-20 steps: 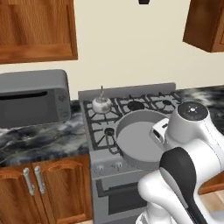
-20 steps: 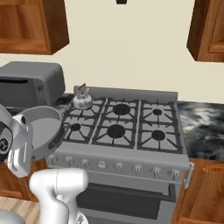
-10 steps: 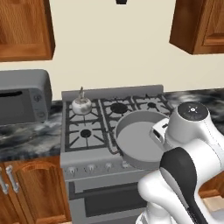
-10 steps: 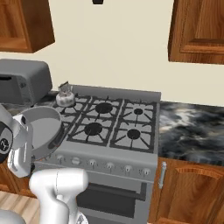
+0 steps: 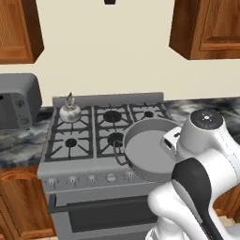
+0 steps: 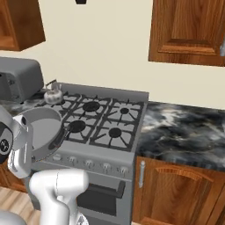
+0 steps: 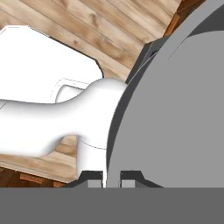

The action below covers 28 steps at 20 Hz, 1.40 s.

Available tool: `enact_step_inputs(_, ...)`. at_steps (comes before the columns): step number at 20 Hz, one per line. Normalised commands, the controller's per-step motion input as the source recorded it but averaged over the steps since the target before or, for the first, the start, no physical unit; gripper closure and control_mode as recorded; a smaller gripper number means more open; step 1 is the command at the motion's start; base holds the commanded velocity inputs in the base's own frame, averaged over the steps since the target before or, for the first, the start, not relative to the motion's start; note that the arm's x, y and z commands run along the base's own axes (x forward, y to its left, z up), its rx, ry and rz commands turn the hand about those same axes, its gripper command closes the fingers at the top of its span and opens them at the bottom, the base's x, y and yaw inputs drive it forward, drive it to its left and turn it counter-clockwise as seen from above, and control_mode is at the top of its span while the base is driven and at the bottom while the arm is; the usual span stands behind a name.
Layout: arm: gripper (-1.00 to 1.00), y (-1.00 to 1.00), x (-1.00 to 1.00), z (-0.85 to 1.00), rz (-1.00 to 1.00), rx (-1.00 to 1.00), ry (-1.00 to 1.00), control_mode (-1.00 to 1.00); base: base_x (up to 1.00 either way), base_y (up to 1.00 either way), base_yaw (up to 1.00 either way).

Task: Pick the kettle from the cabinet and place it on a stove burner. Then pick the pot from the counter and place it on another stove burner. Finally, turn both burners on.

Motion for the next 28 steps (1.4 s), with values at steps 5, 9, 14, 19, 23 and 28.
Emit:
enact_step_inputs(5, 1.00, 0.00, 0.00, 0.00, 0.00, 0.00, 0.00, 1.00, 0.00, -0.45, 0.16)
enact_step_inputs(9, 1.00, 0.00, 0.00, 0.00, 0.00, 0.00, 0.00, 1.00, 0.04, -0.24, 0.18)
enact_step_inputs(14, 1.00, 0.00, 0.00, 0.00, 0.00, 0.00, 0.00, 1.00, 0.03, -0.13, 0.16)
enact_step_inputs(19, 1.00, 0.00, 0.00, 0.00, 0.00, 0.00, 0.00, 1.00, 0.01, -0.41, 0.12)
enact_step_inputs(23, 1.00, 0.00, 0.00, 0.00, 0.00, 0.00, 0.00, 1.00, 0.14, -0.55, 0.02)
enact_step_inputs(28, 1.00, 0.00, 0.00, 0.00, 0.00, 0.00, 0.00, 1.00, 0.52, -0.28, 0.00)
